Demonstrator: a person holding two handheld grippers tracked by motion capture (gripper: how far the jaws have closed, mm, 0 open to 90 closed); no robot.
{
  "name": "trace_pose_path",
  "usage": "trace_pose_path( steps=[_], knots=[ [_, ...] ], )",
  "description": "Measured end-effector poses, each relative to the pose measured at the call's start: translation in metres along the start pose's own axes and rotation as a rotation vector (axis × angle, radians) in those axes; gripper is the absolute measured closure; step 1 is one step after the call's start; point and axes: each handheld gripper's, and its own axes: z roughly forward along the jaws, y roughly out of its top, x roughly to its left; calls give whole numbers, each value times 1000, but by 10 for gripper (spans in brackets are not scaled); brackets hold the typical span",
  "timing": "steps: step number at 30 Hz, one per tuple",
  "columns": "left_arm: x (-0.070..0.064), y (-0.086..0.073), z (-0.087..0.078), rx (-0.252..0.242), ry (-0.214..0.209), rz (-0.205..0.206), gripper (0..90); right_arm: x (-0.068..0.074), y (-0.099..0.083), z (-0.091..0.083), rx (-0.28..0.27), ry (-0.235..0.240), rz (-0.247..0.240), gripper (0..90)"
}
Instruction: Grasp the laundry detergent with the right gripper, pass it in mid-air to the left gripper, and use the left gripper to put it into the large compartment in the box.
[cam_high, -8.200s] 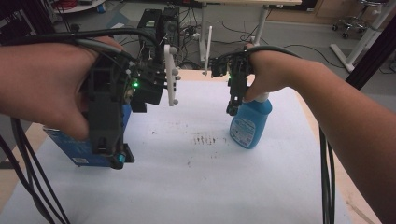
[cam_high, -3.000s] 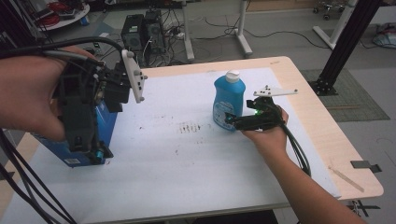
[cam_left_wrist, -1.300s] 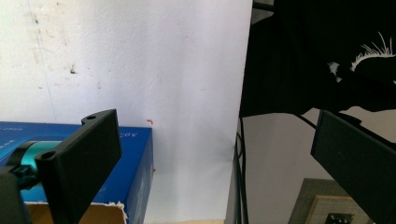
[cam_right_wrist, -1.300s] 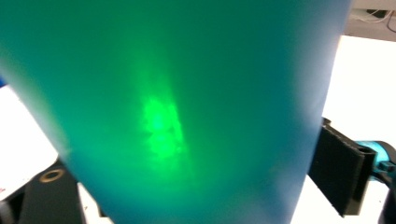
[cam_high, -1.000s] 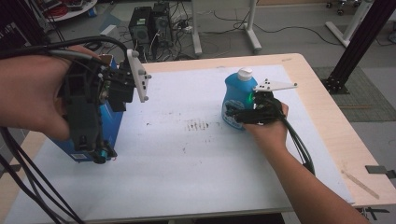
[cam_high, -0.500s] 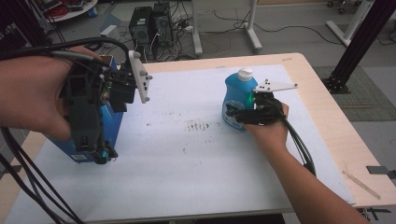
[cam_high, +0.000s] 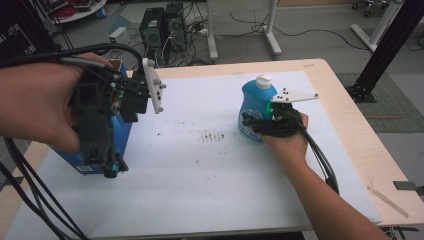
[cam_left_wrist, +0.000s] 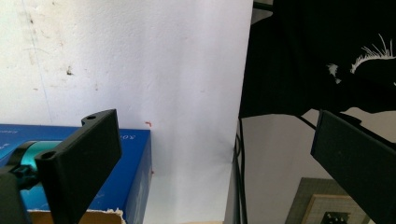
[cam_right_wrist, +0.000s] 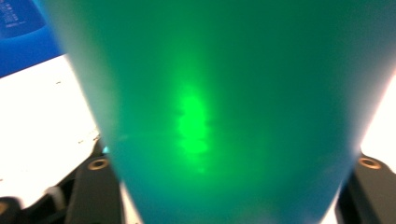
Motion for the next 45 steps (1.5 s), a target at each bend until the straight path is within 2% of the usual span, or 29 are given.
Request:
trace_pose_path(
  steps=[4, 7, 12, 18, 25, 31, 35, 41, 45],
  knots=[
    [0, -1, 0, -4, 4, -3, 17, 1, 0, 0, -7, 5, -30, 440],
    [0, -1, 0, -3, 3, -2, 17, 1, 0, -1, -7, 9, -28, 445],
    [0, -1, 2, -14, 4, -3, 17, 4, 3, -4, 10, 23, -69, 454],
    [3, 2, 4, -19, 15, 7, 17, 12, 12, -16, 3, 68, -86, 453],
    [6, 10, 2, -36, 23, 14, 17, 28, 30, -33, 29, 171, -118, 452],
    [8, 18, -3, -39, 36, 26, 17, 51, 50, -44, 25, 275, -188, 451],
    [9, 22, -4, -38, 28, 25, 17, 65, 60, -49, 25, 344, -209, 450],
    [14, 24, -6, -57, 33, 15, 17, 87, 67, -51, 32, 448, -253, 451],
    [17, 26, -3, -49, 34, 12, 17, 103, 67, -50, 44, 510, -281, 452]
  ],
)
